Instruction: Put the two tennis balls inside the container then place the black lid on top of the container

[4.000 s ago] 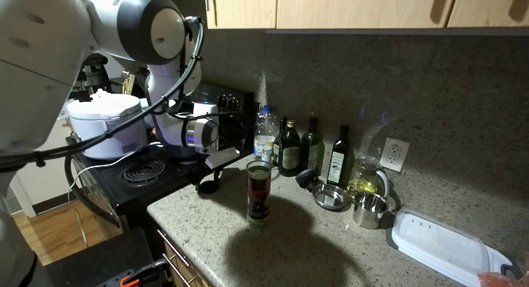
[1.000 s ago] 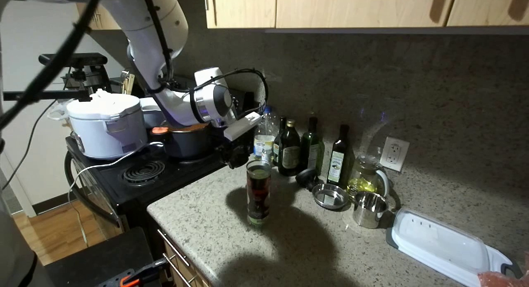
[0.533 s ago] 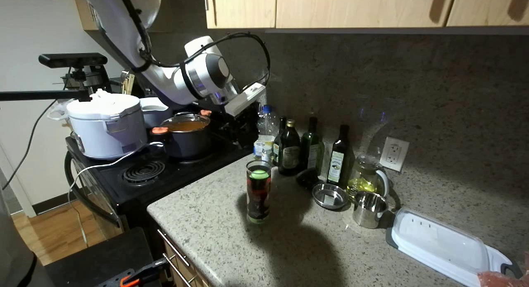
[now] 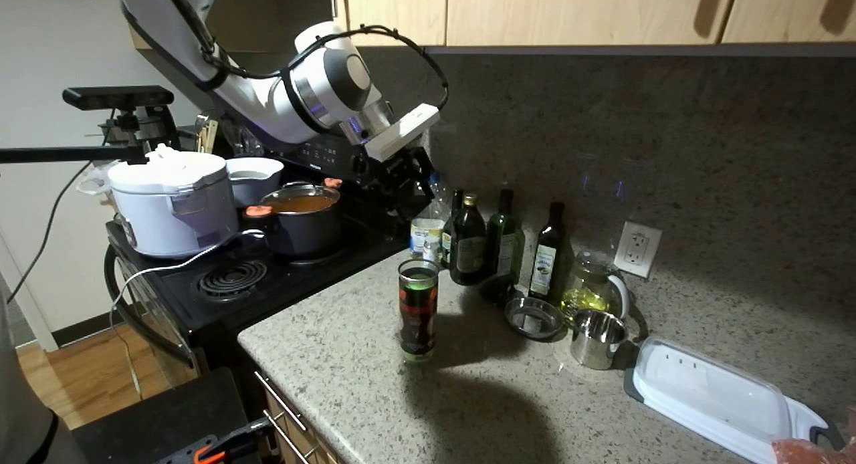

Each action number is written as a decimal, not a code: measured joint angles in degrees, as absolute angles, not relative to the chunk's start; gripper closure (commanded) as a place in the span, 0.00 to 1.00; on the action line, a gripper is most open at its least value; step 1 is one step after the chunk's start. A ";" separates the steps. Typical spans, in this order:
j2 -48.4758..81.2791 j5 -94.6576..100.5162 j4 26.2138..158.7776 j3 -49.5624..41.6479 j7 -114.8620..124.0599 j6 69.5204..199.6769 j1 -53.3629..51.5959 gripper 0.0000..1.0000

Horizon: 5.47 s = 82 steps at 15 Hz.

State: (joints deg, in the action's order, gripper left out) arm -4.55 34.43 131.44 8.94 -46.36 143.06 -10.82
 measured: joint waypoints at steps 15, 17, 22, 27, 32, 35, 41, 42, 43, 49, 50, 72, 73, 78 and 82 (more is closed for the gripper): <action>-8.26 27.67 137.44 7.43 -43.65 141.79 -9.00 0.18; -9.01 27.56 138.66 7.35 -42.97 141.80 -8.82 0.18; -11.14 26.78 141.52 6.22 -42.31 141.83 -8.74 0.18; -11.82 25.19 143.34 5.02 -42.31 142.26 -8.72 0.16; -11.82 23.95 144.15 3.90 -42.31 143.25 -8.68 0.15; -11.82 23.26 144.34 3.52 -42.32 143.58 -8.68 0.15; -11.66 22.95 144.42 3.23 -42.33 143.95 -8.68 0.13; -11.59 22.90 144.42 3.23 -42.34 144.05 -8.68 0.13; -11.50 22.88 144.42 3.23 -42.34 144.16 -8.68 0.12; -10.87 22.65 144.42 3.19 -42.39 145.15 -8.68 0.14; -10.77 22.57 144.42 3.18 -42.40 145.30 -8.68 0.13; -9.07 20.21 144.31 2.73 -42.68 147.33 -7.87 0.14; -9.06 20.05 144.24 2.58 -42.88 147.53 -7.85 0.14; -8.64 17.06 143.47 1.39 -46.52 147.81 -7.71 0.13; -7.54 14.08 142.62 0.91 -49.52 148.04 -7.52 0.16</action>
